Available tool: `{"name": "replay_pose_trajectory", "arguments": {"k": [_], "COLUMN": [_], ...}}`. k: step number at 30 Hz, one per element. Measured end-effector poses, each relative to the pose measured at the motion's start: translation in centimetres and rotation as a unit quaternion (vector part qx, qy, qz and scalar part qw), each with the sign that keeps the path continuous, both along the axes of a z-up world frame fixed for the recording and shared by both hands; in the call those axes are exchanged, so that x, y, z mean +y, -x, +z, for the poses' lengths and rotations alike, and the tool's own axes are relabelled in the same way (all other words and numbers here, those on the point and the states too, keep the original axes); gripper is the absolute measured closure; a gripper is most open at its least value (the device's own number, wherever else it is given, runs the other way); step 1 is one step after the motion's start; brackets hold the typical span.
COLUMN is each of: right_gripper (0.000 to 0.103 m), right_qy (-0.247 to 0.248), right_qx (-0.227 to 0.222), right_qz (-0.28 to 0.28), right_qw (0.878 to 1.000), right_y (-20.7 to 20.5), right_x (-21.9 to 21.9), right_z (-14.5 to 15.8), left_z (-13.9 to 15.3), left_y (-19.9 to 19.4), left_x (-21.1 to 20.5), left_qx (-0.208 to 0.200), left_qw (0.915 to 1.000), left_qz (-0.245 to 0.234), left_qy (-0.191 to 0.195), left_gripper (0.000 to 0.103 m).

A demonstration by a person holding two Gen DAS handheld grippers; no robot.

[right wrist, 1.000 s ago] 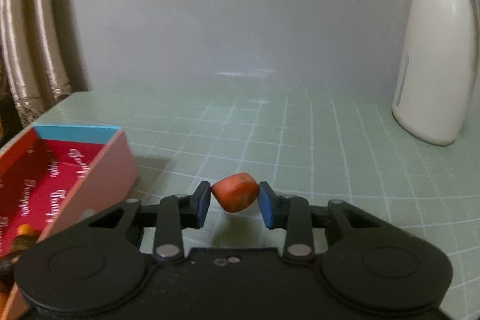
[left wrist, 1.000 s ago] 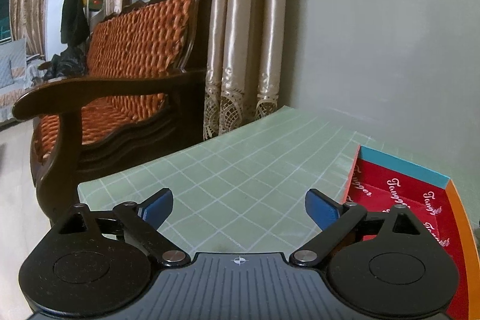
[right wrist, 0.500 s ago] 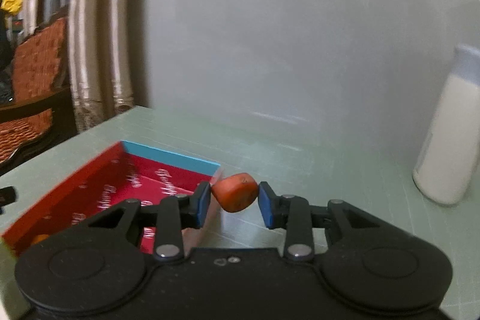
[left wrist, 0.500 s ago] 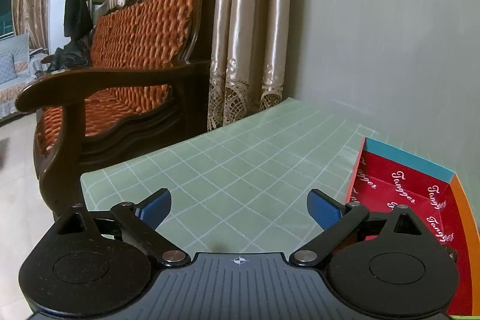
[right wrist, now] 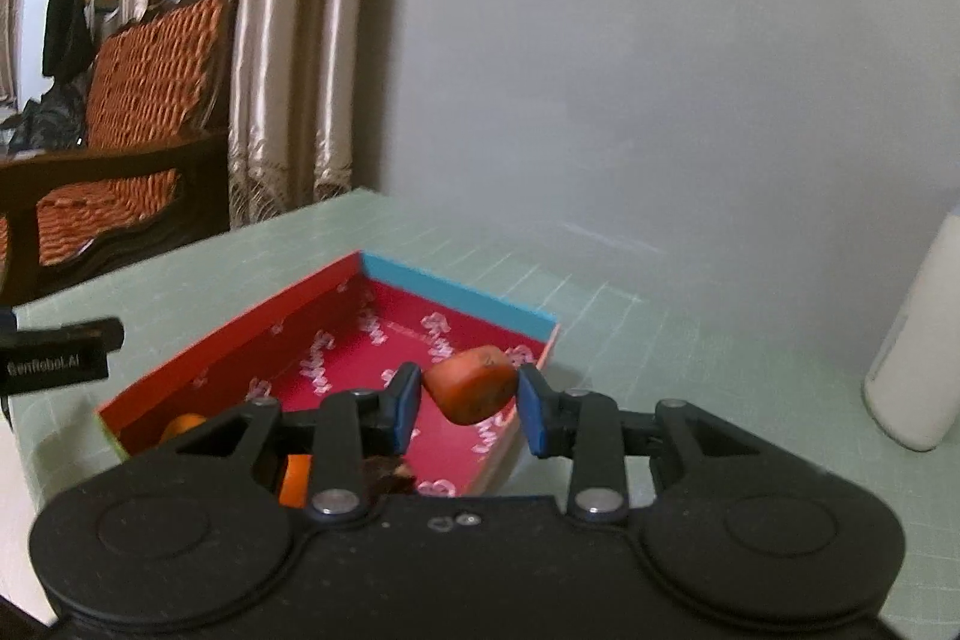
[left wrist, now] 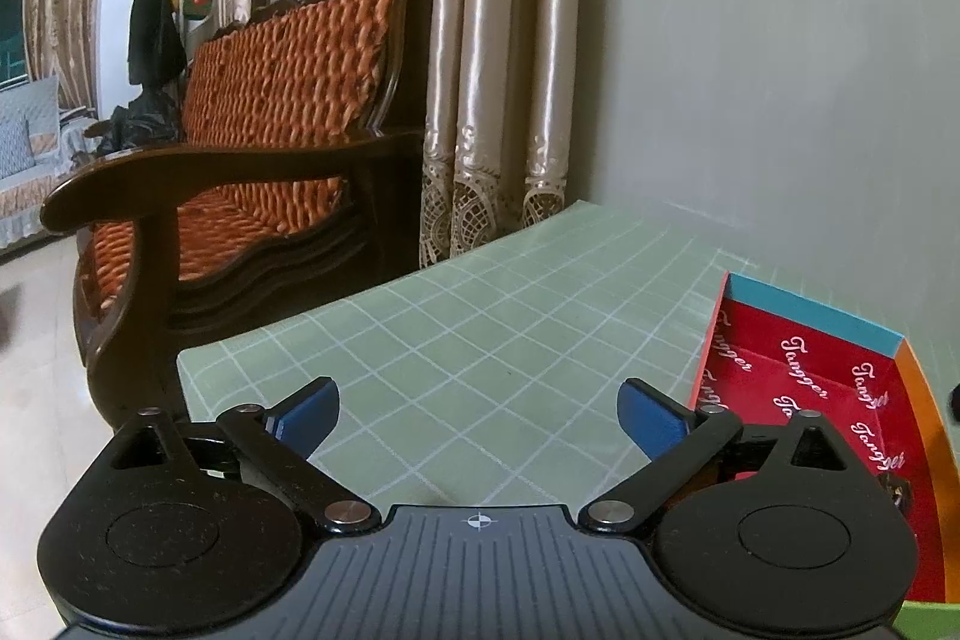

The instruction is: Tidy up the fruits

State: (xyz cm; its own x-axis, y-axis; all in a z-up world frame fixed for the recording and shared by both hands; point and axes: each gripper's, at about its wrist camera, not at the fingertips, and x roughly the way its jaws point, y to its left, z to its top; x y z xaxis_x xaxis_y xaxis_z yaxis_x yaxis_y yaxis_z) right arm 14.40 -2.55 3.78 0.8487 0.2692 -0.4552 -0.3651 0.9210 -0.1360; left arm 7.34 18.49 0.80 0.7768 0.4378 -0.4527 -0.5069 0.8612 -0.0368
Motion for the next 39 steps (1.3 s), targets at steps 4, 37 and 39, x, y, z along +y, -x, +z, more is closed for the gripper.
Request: {"name": "replay_pose_trajectory", "arguments": {"k": [4,37,39], "right_gripper": [0.070,0.005,0.005], "right_qy": [0.009,-0.143,-0.144], "right_qx": [0.019,-0.041,-0.045], "right_qz": [0.002,-0.145,-0.150], "right_qw": [1.000,0.978,0.977], "right_y": [-0.4,16.3,17.1], "right_x": [1.1,-11.5,-11.7], "right_z": [-1.2,3.8,3.9], "left_z": [0.0,10.3,10.5], "left_y": [0.2,10.6,11.5], "left_x": [0.0,-10.5,-10.5], "left_qx": [0.003,-0.002,-0.004], "left_qw": [1.0000,0.9823,0.9818], "left_qz": [-0.009,-0.187,-0.189], "left_qy": [0.002,-0.015,-0.014], "left_gripper": [0.004,0.000,0.000]}}
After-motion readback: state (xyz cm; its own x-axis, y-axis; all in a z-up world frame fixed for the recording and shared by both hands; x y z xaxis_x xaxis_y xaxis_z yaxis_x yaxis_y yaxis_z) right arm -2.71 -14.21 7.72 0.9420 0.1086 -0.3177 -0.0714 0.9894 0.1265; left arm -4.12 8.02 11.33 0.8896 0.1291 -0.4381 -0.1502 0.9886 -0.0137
